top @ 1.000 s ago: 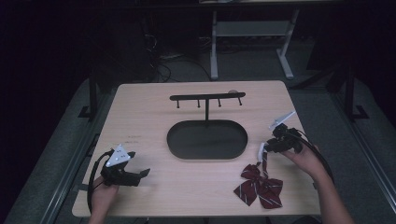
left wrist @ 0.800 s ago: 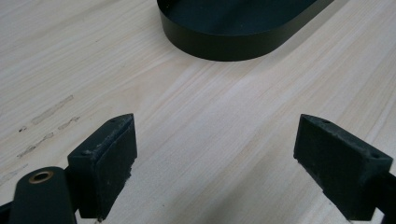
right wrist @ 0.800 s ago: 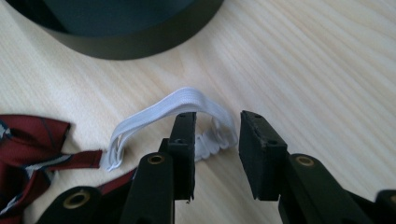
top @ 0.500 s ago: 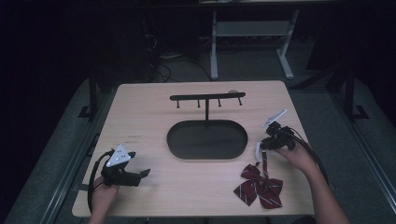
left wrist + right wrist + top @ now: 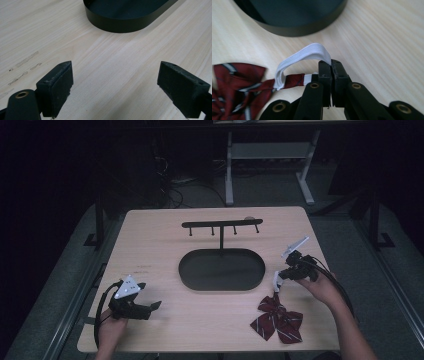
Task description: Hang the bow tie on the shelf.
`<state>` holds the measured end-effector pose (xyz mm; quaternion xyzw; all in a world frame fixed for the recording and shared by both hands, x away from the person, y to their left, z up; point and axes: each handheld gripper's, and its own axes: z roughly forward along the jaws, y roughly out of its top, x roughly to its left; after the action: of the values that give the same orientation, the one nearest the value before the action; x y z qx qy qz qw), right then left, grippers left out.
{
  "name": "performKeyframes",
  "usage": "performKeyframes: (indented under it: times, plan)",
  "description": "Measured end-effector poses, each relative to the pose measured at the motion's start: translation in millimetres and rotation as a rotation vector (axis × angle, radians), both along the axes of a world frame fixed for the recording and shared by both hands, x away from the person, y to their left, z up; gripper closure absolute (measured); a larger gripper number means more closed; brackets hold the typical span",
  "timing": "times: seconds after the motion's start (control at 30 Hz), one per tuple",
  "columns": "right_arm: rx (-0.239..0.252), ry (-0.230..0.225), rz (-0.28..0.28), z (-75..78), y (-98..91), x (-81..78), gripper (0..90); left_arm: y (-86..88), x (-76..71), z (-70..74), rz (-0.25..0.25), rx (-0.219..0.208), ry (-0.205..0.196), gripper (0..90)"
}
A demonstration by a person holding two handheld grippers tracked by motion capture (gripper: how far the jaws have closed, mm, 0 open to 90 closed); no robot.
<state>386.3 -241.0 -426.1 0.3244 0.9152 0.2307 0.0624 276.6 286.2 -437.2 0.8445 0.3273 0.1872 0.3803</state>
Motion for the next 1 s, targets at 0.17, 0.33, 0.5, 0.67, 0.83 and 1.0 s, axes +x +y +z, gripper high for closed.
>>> performKeyframes:
  times: [0.17,0.33,0.5,0.67,0.83,1.0]
  plan:
    - [-0.008,-0.025,0.025,18.1,8.5,-6.6,87.5,-0.1,-0.3,0.1,0.002,-0.002,0.000,13.2]
    - [-0.023,-0.071,0.066,37.1,16.6,-12.4,87.5,-0.1,-0.5,0.3,0.002,-0.002,-0.002,13.2]
    - [-0.023,-0.099,0.080,52.6,23.4,-18.3,87.6,0.0,-0.6,0.3,0.003,-0.002,-0.002,13.2]
    - [-0.009,-0.112,0.095,67.7,27.4,-21.9,87.6,0.1,-0.6,0.3,0.003,-0.003,-0.001,13.2]
    - [-0.002,-0.128,0.104,80.9,29.7,-24.4,87.6,0.1,-0.5,0.2,0.003,-0.003,-0.001,13.2]
    - [0.004,-0.146,0.115,92.8,32.6,-26.3,87.6,0.0,-0.4,0.2,0.001,-0.001,-0.001,13.2]
